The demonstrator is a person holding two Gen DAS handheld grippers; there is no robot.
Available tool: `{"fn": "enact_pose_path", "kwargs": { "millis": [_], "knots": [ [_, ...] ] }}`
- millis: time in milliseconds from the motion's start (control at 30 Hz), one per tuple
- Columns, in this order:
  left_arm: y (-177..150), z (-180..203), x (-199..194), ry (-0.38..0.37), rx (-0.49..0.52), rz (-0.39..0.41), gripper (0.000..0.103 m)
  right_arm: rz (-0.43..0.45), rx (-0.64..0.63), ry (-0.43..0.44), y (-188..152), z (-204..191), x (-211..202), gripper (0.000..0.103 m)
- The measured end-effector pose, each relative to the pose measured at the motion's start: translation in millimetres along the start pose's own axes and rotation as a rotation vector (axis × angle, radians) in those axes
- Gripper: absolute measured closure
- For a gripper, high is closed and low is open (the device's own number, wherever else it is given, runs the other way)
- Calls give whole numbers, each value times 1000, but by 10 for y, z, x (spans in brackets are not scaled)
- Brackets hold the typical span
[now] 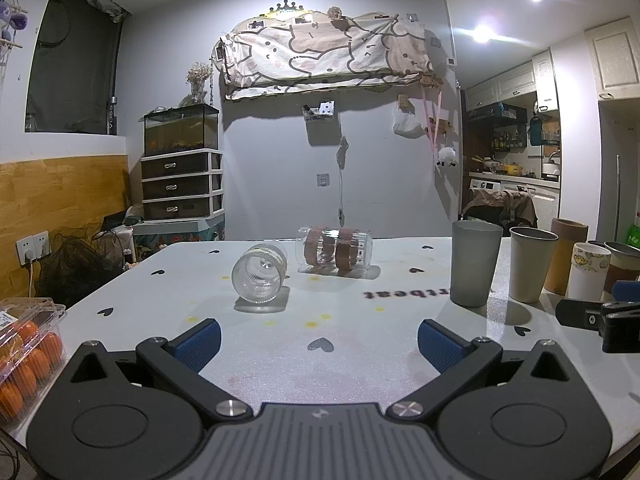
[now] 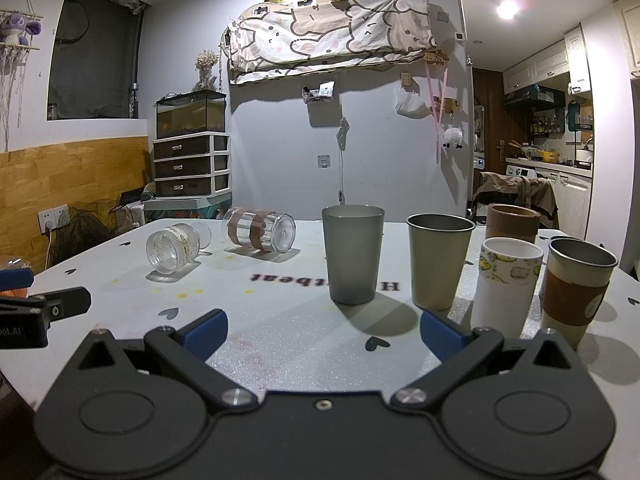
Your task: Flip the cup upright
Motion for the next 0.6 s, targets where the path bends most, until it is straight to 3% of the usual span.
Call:
{"fn": "enact_pose_path", "kwargs": {
  "millis": [600],
  "knots": [
    [3, 1, 0, 0, -1, -1, 0, 1, -1, -1, -1, -1, 0, 0]
  ]
}}
Point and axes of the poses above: each gripper's, at about its wrist camera, not at the fingertips, and x roughly the way its jaws point, z to its right, y to its top, the point moved 10 cm from there along x, roughly the way its jaws point, and after that the axes turned 14 degrees about -x, right-handed, at the moved point
